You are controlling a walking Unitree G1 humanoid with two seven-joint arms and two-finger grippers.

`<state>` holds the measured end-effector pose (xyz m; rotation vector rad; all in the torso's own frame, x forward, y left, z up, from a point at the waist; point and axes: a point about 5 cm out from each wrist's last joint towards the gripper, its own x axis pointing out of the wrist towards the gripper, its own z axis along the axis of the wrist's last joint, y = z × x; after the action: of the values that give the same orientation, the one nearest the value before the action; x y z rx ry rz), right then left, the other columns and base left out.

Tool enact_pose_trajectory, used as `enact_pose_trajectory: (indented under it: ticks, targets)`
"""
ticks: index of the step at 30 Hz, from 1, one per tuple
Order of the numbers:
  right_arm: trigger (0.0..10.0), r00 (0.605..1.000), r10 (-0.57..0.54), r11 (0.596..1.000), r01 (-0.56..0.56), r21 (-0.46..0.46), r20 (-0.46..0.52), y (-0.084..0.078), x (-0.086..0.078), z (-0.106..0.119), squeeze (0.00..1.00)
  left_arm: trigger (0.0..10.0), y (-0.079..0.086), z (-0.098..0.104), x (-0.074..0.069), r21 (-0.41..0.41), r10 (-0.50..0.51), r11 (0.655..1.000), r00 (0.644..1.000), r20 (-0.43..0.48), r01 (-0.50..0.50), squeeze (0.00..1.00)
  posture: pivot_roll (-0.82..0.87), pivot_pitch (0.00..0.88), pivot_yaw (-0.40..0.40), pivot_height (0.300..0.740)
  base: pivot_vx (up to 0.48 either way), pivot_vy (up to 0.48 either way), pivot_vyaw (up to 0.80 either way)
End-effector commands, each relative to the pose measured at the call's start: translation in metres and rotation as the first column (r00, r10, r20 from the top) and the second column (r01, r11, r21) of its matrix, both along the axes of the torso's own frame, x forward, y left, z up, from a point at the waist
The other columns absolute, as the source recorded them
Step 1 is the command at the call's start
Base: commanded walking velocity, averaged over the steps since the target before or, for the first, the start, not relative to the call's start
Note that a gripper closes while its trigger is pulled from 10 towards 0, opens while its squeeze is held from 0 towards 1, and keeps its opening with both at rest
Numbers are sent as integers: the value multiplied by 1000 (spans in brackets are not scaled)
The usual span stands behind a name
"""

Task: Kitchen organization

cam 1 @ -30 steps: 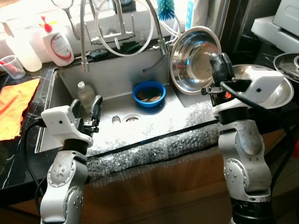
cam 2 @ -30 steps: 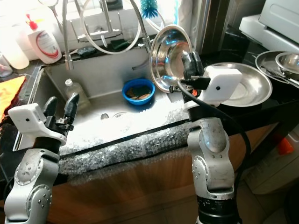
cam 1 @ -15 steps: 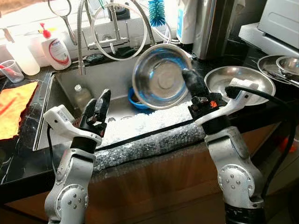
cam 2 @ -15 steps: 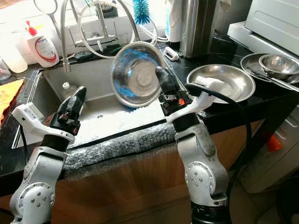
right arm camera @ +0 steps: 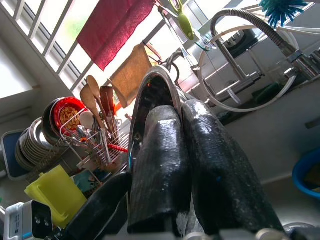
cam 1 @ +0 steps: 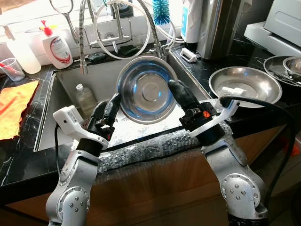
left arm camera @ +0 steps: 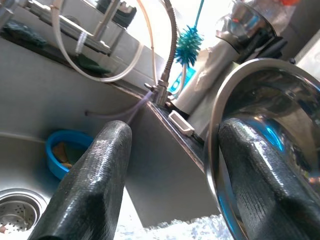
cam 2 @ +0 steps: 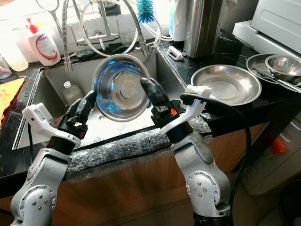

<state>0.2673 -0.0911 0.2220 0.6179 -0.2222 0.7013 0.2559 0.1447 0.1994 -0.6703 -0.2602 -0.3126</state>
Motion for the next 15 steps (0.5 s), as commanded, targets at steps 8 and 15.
enact_pose_trajectory:
  ticks: [8,15]
  targets:
    - [10000,998,58,998,-57,-22,29,9,-7,4,0,10000,-4,5,-4,73,-20,997,999,27,18,0,-148,53,93,740,0,0,0]
    - [10000,997,63,998,-62,-27,36,10,-7,5,0,0,-5,3,-4,98,-12,995,1000,20,10,0,-149,56,93,740,0,0,0]
